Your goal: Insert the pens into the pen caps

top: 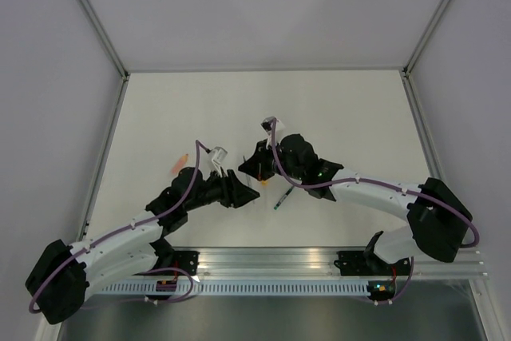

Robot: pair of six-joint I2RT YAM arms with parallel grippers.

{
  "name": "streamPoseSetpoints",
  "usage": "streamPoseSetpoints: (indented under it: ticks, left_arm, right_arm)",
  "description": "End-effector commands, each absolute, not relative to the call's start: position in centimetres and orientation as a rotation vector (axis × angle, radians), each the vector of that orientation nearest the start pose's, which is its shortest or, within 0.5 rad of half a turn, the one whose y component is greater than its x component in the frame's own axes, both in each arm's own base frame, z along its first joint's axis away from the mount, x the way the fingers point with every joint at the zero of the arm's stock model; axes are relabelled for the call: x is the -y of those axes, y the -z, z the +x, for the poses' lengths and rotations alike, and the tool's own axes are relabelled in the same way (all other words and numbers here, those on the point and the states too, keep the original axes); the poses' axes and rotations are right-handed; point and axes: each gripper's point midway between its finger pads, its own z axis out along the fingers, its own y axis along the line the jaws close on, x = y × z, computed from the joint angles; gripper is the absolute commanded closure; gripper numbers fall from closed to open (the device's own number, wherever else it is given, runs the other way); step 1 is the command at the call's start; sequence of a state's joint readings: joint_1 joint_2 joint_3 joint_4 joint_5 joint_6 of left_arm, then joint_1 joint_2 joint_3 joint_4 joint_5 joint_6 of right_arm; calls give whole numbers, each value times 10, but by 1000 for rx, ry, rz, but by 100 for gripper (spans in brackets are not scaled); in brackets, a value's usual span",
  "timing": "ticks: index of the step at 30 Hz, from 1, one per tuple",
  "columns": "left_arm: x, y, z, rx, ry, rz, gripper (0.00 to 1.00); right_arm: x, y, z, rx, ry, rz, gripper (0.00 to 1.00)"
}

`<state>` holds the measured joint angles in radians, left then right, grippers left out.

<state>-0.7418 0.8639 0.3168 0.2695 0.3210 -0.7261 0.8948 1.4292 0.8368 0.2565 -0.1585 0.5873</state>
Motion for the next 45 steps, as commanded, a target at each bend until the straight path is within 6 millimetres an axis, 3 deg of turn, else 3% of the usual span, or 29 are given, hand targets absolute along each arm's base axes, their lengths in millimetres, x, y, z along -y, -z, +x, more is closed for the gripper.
streamPoseSetpoints:
  ticks: [1, 6, 12, 16, 17, 19, 21, 22, 23, 24, 25, 26, 28, 29, 32, 35, 37, 38, 40, 43, 45]
  left_arm:
    - [273, -161, 175, -1960, 1271, 342, 41]
    - [274, -164, 177, -1930, 1274, 352, 47]
    - [273, -182, 186, -1872, 1251, 334, 57]
    - [281, -188, 184, -1861, 1280, 388, 92]
    - [284, -188, 185, -1868, 1284, 398, 97]
    - [286, -189, 186, -1877, 1284, 408, 98]
    - [288, -192, 188, -1885, 1275, 418, 98]
    - [288, -192, 190, -1884, 1254, 439, 98]
    - [289, -200, 193, -1869, 1238, 452, 98]
    - [286, -195, 192, -1891, 1211, 465, 98]
    - [282, -194, 197, -1885, 1167, 458, 98]
    - [278, -189, 198, -1897, 1141, 448, 98]
    - [269, -181, 200, -1914, 1084, 427, 98]
    - [262, -171, 205, -1936, 1031, 395, 98]
    - [245, -158, 213, -1976, 914, 323, 98]
    - [232, -159, 217, -1960, 829, 320, 98]
    - [219, -162, 223, -1929, 756, 288, 98]
    - [214, -162, 224, -1931, 729, 280, 98]
    - [205, -165, 228, -1906, 680, 253, 98]
    - [193, -172, 228, -1853, 655, 212, 98]
    - [185, -178, 228, -1816, 644, 185, 98]
  right_arm:
    - [-375, -208, 236, -1930, -1183, -380, 100]
    - [-375, -210, 235, -1916, -1212, -363, 100]
    - [-378, -209, 228, -1906, -1274, -355, 100]
    - [-375, -209, 229, -1904, -1259, -351, 100]
    - [-375, -211, 229, -1898, -1259, -353, 100]
    - [-375, -213, 228, -1892, -1262, -358, 100]
    - [-375, -212, 228, -1896, -1252, -368, 88]
    - [-374, -212, 229, -1904, -1236, -368, 61]
    - [-371, -220, 233, -1895, -1209, -363, 53]
    - [-362, -211, 234, -1952, -1135, -363, 48]
    - [-348, -212, 247, -1941, -1017, -328, 41]
    - [-336, -228, 251, -1907, -973, -300, 39]
    - [-310, -230, 261, -1918, -854, -278, 36]
    - [-297, -244, 265, -1887, -815, -235, 36]
    - [-267, -247, 277, -1884, -677, -187, 35]
    - [-245, -241, 303, -1921, -514, -184, 36]
    - [-220, -228, 326, -1982, -402, -130, 37]
    - [-219, -227, 341, -2009, -365, -113, 37]
    - [-195, -211, 354, -2103, -236, -35, 39]
    - [-196, -196, 365, -2183, -177, -14, 41]
    - [-202, -190, 372, -2192, -149, -108, 44]
